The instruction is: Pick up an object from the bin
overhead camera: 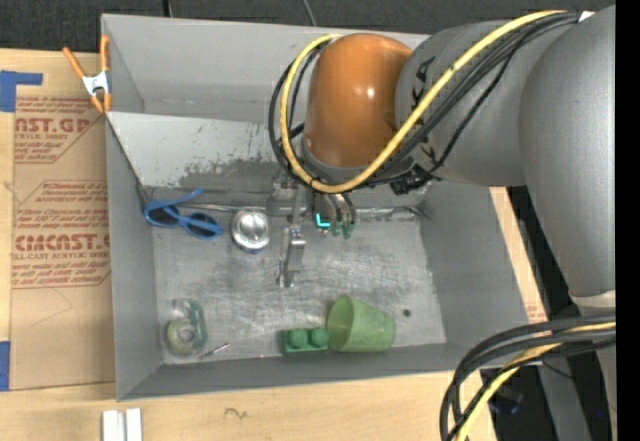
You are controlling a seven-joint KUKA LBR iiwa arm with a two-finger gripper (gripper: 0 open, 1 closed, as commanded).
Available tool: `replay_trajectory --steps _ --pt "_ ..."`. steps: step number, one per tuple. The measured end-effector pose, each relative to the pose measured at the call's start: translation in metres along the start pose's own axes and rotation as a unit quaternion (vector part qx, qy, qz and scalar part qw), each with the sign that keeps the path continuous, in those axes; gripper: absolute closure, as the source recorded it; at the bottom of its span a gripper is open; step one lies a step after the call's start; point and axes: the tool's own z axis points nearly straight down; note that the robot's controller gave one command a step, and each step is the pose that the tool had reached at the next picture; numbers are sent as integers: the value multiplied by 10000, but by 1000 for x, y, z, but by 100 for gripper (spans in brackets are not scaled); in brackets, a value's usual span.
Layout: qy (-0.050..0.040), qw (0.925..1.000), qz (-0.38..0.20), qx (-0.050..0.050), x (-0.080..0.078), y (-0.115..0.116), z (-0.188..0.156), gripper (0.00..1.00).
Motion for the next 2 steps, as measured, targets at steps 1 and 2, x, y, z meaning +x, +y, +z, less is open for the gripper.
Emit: replay_trajectory --steps 1,2 --pt "-74 9993 -376 -4 -18 -11 70 0" --pt "-55 9885 -1514 -6 -7 35 40 0"
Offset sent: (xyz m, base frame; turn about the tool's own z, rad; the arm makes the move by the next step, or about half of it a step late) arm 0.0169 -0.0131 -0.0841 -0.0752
